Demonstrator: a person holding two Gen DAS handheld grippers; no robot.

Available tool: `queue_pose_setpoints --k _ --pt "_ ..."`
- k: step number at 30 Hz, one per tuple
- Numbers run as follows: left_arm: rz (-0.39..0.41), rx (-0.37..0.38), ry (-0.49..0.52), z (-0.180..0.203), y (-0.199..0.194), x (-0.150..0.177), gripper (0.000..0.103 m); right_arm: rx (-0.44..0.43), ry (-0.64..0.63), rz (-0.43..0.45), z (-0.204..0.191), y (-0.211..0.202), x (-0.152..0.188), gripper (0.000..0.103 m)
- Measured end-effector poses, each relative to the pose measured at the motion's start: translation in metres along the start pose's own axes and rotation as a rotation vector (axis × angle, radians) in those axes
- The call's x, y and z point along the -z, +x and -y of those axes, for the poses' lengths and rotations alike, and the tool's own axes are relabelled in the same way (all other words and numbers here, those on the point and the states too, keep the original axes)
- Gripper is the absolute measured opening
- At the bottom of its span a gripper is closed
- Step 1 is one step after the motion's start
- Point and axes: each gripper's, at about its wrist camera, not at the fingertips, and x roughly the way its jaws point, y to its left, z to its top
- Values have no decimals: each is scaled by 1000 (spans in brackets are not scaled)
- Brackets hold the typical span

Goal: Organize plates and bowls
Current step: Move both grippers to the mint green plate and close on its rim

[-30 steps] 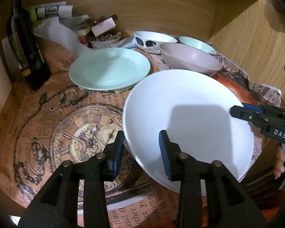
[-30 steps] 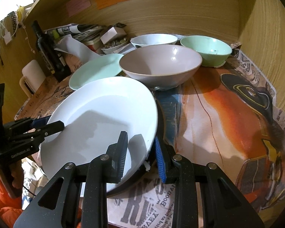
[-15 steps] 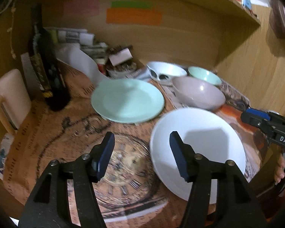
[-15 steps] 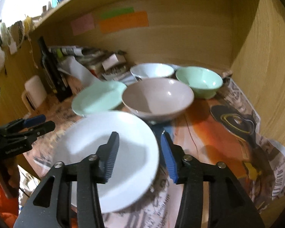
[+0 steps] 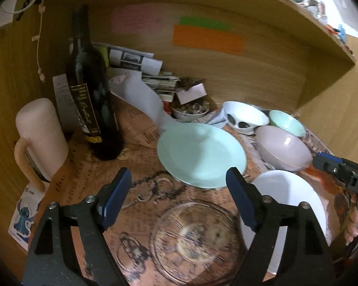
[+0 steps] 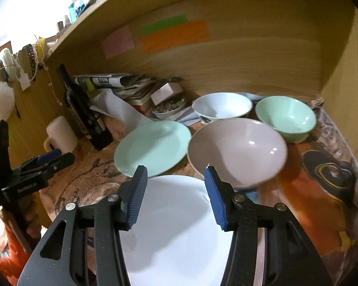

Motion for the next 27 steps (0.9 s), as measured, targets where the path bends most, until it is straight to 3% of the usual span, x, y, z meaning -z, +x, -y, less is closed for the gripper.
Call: queue_pose_setpoints --k 14,19,23,24,27 --pt "-160 30 3 -30 76 -21 81 -4 -74 -99 -22 57 -28 46" --pt "-218 74 17 -29 94 -22 66 5 -76 -146 -20 77 -41 46" --pt "-256 113 5 -32 108 -22 59 15 -66 -179 -17 94 -51 46" --pt "-268 122 3 -33 112 -22 56 1 -71 -114 -16 98 -54 46" --pt "-312 157 -22 -36 125 -22 50 4 -70 -119 -13 110 -62 46"
